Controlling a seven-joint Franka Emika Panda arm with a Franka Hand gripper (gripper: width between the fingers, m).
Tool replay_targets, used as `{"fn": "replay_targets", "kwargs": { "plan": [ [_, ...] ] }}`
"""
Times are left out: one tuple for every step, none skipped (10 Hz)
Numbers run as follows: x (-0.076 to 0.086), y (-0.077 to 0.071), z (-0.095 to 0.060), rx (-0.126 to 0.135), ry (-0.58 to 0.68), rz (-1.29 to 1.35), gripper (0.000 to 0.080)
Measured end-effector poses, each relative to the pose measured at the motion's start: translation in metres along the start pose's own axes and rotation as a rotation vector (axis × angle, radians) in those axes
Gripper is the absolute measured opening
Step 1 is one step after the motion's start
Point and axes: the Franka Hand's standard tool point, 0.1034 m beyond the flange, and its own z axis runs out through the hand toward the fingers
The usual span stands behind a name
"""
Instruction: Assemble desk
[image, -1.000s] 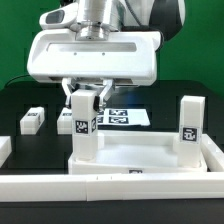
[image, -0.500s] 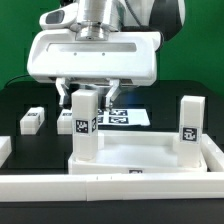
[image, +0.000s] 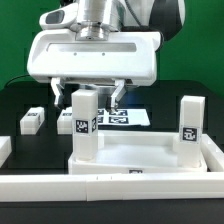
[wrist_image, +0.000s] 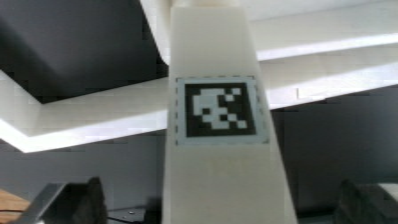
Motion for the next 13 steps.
{"fn": "replay_targets", "kwargs": {
  "plan": [
    [0.0,0.0,0.0,0.0,0.0,0.0,0.0649],
    [0.0,0.0,0.0,0.0,0.0,0.0,0.0649],
    [-0.001,0.0,0.001,0.002,-0.013,0.001,0.0649],
    [0.0,-0.003,0.0,0.014,-0.068,0.01,0.0649],
    [0.008,-0.002,-0.003,0.017,-0.065,0.016,0.0649],
    [0.007,0.001,-0.002,0.017,-0.089,0.025,0.0649],
    [0.003,-0.001,0.0,0.032,-0.18,0.036,0.0649],
    [0.007,-0.005,-0.001,0.052,-0.285,0.048,0.0649],
    [0.008,-0.004,0.0,0.062,-0.361,0.058,0.0649],
    [0.01,-0.003,-0.001,0.072,-0.421,0.067,0.0649],
    [0.01,-0.004,-0.005,0.09,-0.534,0.076,0.0649],
    [0.012,-0.004,-0.003,0.098,-0.606,0.081,0.0649],
    [0.011,-0.002,0.001,0.097,-0.647,0.091,0.0649]
  ]
}}
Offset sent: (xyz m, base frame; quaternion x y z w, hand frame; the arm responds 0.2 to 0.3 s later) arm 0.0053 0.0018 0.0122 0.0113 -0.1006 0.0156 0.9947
